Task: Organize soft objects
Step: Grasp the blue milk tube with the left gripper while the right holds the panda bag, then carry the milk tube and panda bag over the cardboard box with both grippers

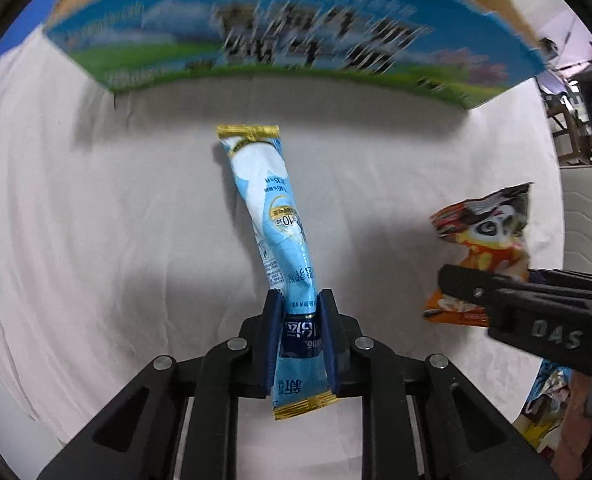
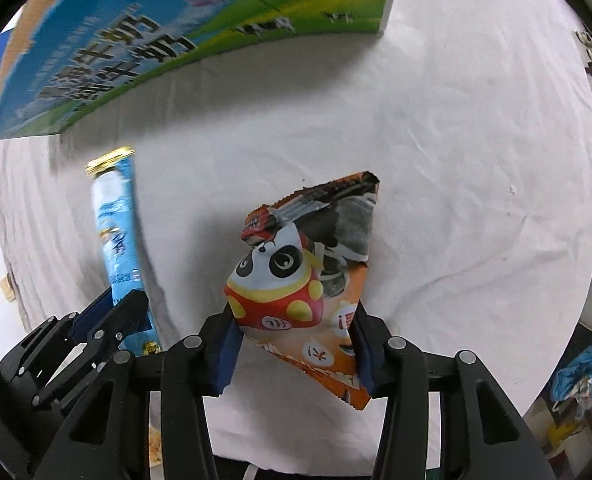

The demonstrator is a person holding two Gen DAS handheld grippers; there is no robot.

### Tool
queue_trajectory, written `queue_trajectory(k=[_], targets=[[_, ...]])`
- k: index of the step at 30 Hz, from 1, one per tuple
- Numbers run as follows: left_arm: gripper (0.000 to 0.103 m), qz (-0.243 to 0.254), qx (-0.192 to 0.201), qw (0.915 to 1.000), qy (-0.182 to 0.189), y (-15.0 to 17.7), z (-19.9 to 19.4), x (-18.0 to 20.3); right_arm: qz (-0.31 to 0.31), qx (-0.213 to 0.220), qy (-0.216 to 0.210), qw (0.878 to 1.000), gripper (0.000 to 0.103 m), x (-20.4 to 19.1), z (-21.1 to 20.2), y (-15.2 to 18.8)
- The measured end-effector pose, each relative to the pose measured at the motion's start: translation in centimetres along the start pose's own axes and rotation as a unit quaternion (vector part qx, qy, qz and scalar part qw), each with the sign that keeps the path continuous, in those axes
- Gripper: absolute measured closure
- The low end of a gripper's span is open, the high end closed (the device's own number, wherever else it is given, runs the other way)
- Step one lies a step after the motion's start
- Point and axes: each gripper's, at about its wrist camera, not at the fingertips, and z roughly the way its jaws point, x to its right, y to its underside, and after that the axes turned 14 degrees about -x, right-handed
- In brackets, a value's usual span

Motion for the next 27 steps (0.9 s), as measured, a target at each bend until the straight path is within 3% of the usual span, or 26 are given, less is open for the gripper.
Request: queue_trajectory(k=[7,9,16,24,27], targets=[[0.088,0.015,0.055,0.9984,0.004,-1.4,-7.2,1.3,-0.022,0.028,-0.01,0.999,0.059,-0.4,-4.4,1.7],[0.089,0.018,0.072,0.9972,0.007,-2.3,-9.6,-1.0,-0.03,0.037,-0.015,0.999,0.059,-0.7,-6.0,2.1],[0.09,0.021,0.114,0.9929,0.026,-1.3,-15.4,-3.4,-0.045,0.058,-0.034,0.997,0.06,-1.8,-9.4,3.1],[0.096,0.027,0.164,0.9854,0.04,-3.6,-20.7,-4.9,-0.068,0.101,-0.064,0.991,0.06,-3.4,-14.7,3.4],[0.095,0.028,0.137,0.9874,0.074,-4.9,-20.3,-5.6,-0.072,0.111,-0.06,0.989,0.06,-3.9,-15.6,2.9]])
